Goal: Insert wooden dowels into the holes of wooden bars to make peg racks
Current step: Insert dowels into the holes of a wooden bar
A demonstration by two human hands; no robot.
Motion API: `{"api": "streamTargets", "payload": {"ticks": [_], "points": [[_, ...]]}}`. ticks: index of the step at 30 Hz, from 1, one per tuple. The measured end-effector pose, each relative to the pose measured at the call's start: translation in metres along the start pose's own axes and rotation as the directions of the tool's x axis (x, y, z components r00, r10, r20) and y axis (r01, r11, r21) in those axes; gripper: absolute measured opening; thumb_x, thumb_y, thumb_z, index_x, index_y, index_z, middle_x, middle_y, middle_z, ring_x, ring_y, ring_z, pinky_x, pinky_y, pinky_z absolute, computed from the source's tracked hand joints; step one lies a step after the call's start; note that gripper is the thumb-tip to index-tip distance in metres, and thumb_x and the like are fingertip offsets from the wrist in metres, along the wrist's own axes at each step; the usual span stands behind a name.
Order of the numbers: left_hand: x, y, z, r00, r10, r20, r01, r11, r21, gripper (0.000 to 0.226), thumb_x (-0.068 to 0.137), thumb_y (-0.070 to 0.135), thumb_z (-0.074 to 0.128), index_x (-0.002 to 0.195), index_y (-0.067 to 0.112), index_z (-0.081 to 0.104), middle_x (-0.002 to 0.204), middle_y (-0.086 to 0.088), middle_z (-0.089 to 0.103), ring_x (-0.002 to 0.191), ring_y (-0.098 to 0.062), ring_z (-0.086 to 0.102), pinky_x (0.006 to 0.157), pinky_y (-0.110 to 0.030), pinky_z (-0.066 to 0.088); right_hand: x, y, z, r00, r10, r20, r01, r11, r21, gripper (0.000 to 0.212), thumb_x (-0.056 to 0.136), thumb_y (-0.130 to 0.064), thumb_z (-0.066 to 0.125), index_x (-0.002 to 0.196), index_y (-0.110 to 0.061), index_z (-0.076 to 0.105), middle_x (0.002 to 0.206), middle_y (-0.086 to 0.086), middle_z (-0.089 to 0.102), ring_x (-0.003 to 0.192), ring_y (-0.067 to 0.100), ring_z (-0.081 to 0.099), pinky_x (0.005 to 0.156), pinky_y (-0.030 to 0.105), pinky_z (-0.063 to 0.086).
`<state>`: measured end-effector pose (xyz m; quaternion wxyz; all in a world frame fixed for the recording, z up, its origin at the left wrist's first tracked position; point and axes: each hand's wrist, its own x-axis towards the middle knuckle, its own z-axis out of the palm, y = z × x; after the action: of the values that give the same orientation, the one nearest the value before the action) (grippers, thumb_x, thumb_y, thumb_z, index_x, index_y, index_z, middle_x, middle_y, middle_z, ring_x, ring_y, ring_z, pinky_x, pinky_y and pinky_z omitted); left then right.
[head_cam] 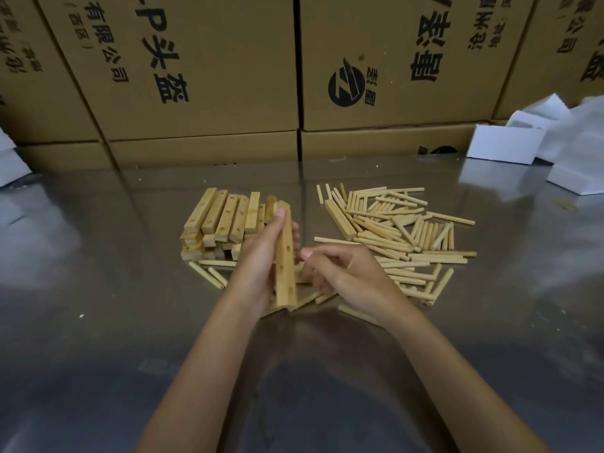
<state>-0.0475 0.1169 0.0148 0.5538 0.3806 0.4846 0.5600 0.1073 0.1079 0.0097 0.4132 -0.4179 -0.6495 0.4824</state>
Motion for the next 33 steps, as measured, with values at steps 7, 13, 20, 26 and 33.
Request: {"api": "streamTargets", "payload": {"ticks": [7,13,20,26,33], "points": [[0.005,0.01,-0.019,1.0,0.007,0.005,-0.006,0.988,-0.156,0.038,0.097,0.051,0.054,0.098,0.016,0.067,0.066,0.005,0.054,0.052,-0.009,0.048,0.045,-0.021,0.041,-0.003,0.013,-0.011,0.975,-0.112,0.193,0.216,0.687,-0.694,0.02,0.084,-0.025,0.068,0.102,-0.032,0.073,0.104,-0.012,0.055,0.107,0.006,0.04,0.099,0.028,0.036],[0.004,0.012,-0.024,0.997,0.009,0.074,0.006,0.979,-0.205,0.035,0.099,0.045,0.051,0.095,0.014,0.067,0.069,0.002,0.052,0.055,-0.012,0.045,0.045,-0.023,0.039,-0.003,0.018,0.003,0.969,-0.131,0.207,0.244,0.597,-0.764,0.022,0.087,-0.037,0.071,0.108,-0.029,0.07,0.11,-0.009,0.048,0.113,0.01,0.035,0.105,0.029,0.027],[0.002,0.014,-0.024,0.997,-0.004,0.073,0.019,0.98,-0.198,0.034,0.1,0.041,0.048,0.103,0.011,0.064,0.07,0.001,0.051,0.056,-0.013,0.044,0.046,-0.024,0.039,-0.001,0.018,-0.002,0.984,-0.064,0.164,0.167,0.635,-0.754,0.024,0.086,-0.038,0.073,0.104,-0.023,0.067,0.105,-0.01,0.053,0.109,0.008,0.039,0.1,0.03,0.032],[0.002,0.013,-0.025,0.999,-0.027,0.043,0.035,0.982,-0.183,0.036,0.1,0.042,0.047,0.105,0.011,0.066,0.069,0.001,0.052,0.054,-0.012,0.047,0.046,-0.024,0.042,0.0,0.018,-0.015,0.985,-0.087,0.15,0.171,0.631,-0.757,0.006,0.089,-0.026,0.069,0.094,-0.024,0.066,0.103,-0.012,0.055,0.105,0.008,0.041,0.098,0.034,0.031],[-0.001,0.011,-0.019,0.996,-0.061,0.07,0.063,0.998,-0.017,0.035,0.1,0.042,0.052,0.117,0.018,0.072,0.069,0.002,0.058,0.055,-0.009,0.052,0.049,-0.022,0.046,-0.002,0.001,-0.02,0.952,-0.272,-0.139,0.207,0.909,-0.363,0.014,0.097,-0.014,0.058,0.098,-0.028,0.06,0.082,-0.01,0.062,0.075,0.019,0.062,0.067,0.041,0.051]]}}
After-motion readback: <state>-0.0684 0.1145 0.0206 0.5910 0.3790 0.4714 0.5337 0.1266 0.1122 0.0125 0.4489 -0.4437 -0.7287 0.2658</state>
